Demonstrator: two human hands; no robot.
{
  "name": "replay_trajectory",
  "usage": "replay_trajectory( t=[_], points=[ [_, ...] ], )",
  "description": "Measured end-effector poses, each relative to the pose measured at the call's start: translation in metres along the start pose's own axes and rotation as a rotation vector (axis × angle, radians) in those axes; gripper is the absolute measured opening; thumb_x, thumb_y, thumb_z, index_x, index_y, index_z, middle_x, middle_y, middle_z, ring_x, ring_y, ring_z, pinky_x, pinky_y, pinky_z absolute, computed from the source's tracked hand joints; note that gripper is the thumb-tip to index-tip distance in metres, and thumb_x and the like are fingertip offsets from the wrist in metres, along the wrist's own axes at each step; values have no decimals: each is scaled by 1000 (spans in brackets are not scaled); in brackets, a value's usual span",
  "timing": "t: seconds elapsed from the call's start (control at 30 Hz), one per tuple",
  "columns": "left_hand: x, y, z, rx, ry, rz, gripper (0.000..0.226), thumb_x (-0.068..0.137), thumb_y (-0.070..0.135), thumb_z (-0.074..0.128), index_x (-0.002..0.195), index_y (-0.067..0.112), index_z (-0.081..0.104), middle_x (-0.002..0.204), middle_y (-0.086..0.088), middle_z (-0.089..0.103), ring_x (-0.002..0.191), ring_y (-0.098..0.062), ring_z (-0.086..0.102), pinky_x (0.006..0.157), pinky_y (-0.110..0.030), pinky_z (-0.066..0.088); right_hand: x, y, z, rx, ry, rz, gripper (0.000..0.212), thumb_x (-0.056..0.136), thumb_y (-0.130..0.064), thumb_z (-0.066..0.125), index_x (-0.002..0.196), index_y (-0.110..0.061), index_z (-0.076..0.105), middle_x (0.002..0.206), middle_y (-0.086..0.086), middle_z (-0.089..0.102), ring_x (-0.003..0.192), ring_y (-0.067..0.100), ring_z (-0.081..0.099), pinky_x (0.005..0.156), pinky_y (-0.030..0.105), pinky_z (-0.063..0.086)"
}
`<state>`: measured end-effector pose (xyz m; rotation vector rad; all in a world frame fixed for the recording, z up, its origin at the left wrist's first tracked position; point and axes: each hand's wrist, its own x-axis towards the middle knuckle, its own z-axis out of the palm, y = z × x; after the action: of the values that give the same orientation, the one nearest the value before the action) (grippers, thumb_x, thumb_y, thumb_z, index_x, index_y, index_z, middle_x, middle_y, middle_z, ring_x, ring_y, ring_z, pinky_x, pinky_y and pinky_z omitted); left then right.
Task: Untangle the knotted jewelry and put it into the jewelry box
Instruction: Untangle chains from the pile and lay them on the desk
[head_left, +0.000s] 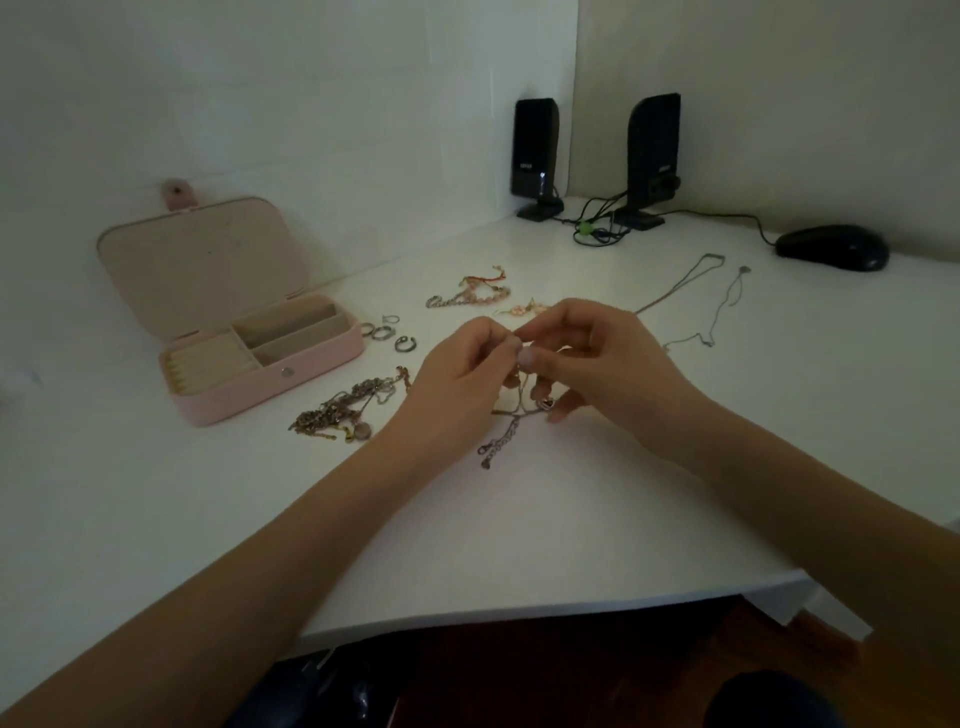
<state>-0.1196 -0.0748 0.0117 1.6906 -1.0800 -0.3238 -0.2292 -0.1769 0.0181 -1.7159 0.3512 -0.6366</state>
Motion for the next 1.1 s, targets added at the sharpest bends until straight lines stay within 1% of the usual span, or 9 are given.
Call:
replay_trajectory(
  t=[0.1, 0.17, 0.23, 0.43, 0.5, 0.63, 0.73, 0.87, 1.1],
  points=[
    [-1, 0, 0, 65, -7, -2, 22, 95, 17, 46, 74, 20, 51, 73, 5, 59, 66, -4, 50, 62, -21, 41, 1, 1, 1, -6, 0, -16, 7, 83, -1, 69, 88, 0, 66, 70, 5, 69, 57, 11, 62, 51, 26, 55],
    [-1, -1, 0, 127, -2, 19, 20, 95, 16, 45, 76, 18, 50, 82, -10, 61, 73, -20, 52, 68, -34, 44, 2, 2, 1, -65, 2, -18, 5, 83, -3, 69, 85, 0, 66, 64, -2, 67, 55, 9, 60, 52, 26, 56],
    [-1, -2, -1, 176, 24, 63, 19, 96, 17, 46, 77, 18, 50, 86, -14, 62, 80, -28, 56, 67, -32, 43, 4, 2, 1, -100, -6, -5, 10, 85, -6, 69, 88, 3, 65, 61, -3, 64, 53, 8, 58, 52, 24, 54],
    [1, 0, -2, 5, -29, -3, 25, 98, 18, 42, 77, 18, 55, 76, 5, 62, 73, -10, 57, 74, -34, 49, 4, -1, 2, 105, -138, 141, 14, 96, -17, 55, 88, -6, 60, 74, 0, 60, 61, 8, 54, 58, 22, 49],
    [2, -1, -2, -92, -80, -38, 29, 99, 15, 38, 74, 14, 53, 76, 0, 59, 74, -15, 55, 73, -37, 47, 4, -2, 4, 147, -186, 183, 19, 99, -19, 49, 86, -9, 59, 74, 0, 58, 61, 8, 52, 59, 22, 48],
    [4, -1, -4, -193, -123, -96, 34, 101, 17, 36, 69, 10, 47, 62, 0, 55, 60, -12, 52, 60, -24, 42, -1, -4, 2, 154, -259, 178, 24, 100, -22, 46, 84, -9, 59, 69, -2, 59, 59, 6, 51, 60, 22, 46],
    [6, -1, -5, -289, -140, -117, 32, 102, 19, 35, 72, 10, 42, 67, -12, 42, 53, -13, 40, 59, -29, 31, -2, -5, 2, 237, -302, 178, 26, 99, -24, 46, 78, -13, 56, 72, 0, 58, 59, 7, 49, 60, 22, 45],
    [6, 2, -6, -396, -171, -150, 39, 103, 23, 39, 65, 16, 43, 56, 4, 30, 49, -9, 27, 53, -24, 24, 1, -5, -1, 376, -293, 209, 20, 99, -25, 44, 84, -13, 50, 71, -3, 50, 57, 7, 45, 55, 22, 45],
    [5, 2, -11, -376, -182, -81, 21, 98, 16, 50, 80, 12, 60, 51, 11, 41, 46, -4, 34, 53, -18, 34, 3, 2, -5, 323, -230, 148, 18, 89, -27, 54, 92, -9, 57, 78, -2, 56, 65, 9, 53, 60, 21, 48]
  ],
)
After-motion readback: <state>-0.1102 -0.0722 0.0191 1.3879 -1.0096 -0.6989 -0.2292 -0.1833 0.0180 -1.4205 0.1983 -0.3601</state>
